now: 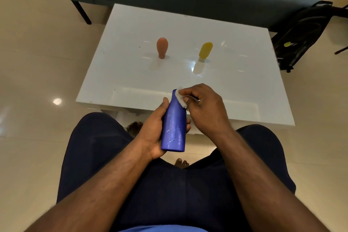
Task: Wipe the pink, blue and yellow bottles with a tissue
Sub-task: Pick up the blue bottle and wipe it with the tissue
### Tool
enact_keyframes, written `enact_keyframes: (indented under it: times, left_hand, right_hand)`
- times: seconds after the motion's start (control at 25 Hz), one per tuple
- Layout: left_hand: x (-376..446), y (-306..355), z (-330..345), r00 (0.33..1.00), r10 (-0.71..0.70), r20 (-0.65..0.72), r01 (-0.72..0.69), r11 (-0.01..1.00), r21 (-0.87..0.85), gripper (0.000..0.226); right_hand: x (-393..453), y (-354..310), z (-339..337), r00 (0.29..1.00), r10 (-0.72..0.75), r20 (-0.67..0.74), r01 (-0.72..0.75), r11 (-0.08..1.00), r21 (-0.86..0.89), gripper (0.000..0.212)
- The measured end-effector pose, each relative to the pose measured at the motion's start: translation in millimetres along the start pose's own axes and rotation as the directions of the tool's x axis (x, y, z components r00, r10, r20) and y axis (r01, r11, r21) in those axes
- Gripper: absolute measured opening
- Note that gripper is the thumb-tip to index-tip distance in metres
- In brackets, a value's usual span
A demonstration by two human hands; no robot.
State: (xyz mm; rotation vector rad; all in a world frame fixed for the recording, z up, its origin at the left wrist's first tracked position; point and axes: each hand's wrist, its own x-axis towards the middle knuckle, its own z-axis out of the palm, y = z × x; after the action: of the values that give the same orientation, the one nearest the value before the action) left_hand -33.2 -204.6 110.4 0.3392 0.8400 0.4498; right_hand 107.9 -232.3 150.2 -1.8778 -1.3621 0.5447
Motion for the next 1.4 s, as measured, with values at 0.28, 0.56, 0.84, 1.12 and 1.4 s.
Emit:
enact_keyframes:
  times: [0.28, 0.56, 0.84, 1.12, 1.4]
  left_hand:
    - [0.6, -6.8, -3.7, 0.999, -0.033, 0.012, 0.032, 0.998, 0.055, 0.062]
    - [-3.6, -8.2, -3.1, 0.998, -0.067, 0.018, 0.066, 0.994, 0.085, 0.060]
    - [-1.1, -11.1, -4.6, 0.999, -0.032, -0.044, 0.037, 0.991, 0.126, 0.067]
    - [-4.0, -13.1, -3.3, 0.999, -0.008, -0.053, 0.014, 0.994, 0.111, 0.062]
    - [-4.3, -14.4, -2.6, 0.997, 0.026, -0.073, -0.017, 0.993, 0.114, 0.066]
  right_hand:
    - [-22.2, 2.6, 4.4, 0.990, -0.137, 0.039, 0.140, 0.983, -0.120, 0.023]
    - [-15.7, -5.4, 3.6, 0.991, -0.120, 0.062, 0.130, 0.971, -0.198, 0.020]
    - [-22.5, 1.1, 4.1, 0.987, -0.102, 0.128, 0.134, 0.954, -0.268, 0.019]
    - [-45.7, -8.4, 8.7, 0.971, -0.151, 0.183, 0.193, 0.951, -0.240, 0.021]
    - [-44.8, -12.0, 19.9, 0.964, -0.165, 0.207, 0.224, 0.926, -0.305, 0.023]
